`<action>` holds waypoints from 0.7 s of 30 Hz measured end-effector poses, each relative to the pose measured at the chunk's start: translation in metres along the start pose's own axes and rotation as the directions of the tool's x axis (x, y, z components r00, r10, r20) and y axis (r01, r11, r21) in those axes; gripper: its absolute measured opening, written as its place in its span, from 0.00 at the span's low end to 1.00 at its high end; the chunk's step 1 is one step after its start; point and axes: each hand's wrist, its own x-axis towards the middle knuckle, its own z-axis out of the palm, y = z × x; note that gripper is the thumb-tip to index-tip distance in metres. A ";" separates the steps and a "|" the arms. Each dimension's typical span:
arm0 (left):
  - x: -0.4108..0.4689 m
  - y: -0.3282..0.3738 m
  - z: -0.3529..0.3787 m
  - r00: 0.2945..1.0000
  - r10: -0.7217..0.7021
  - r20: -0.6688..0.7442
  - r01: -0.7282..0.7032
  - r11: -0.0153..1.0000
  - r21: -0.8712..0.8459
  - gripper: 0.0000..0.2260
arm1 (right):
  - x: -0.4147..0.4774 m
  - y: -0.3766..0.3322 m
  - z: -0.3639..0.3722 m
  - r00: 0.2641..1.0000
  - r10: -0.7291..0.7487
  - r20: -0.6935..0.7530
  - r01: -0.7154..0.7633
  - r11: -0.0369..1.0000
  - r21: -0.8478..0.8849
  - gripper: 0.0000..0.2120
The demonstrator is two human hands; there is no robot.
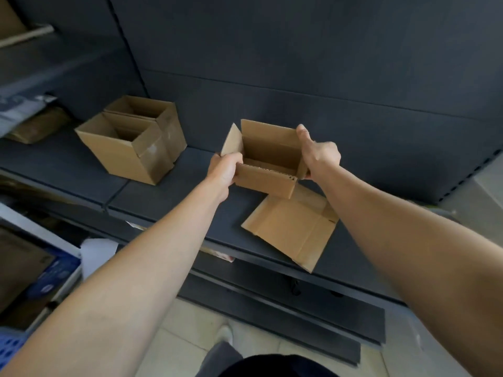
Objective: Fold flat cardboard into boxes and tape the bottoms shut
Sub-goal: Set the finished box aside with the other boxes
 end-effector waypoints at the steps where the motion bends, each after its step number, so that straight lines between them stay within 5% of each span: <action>1: 0.011 0.006 -0.014 1.000 0.000 -0.016 0.000 1.000 -0.004 0.13 | 0.001 -0.008 0.018 1.000 0.003 0.013 -0.003 1.000 -0.004 0.29; 8: 0.096 0.033 -0.096 0.998 -0.066 -0.021 0.065 0.996 -0.053 0.15 | 0.015 -0.049 0.131 0.993 0.040 0.108 -0.040 0.999 -0.001 0.27; 21: 0.190 0.032 -0.127 0.989 -0.121 -0.088 0.116 0.991 -0.061 0.26 | 0.054 -0.068 0.232 0.969 0.174 0.174 -0.186 0.981 0.050 0.31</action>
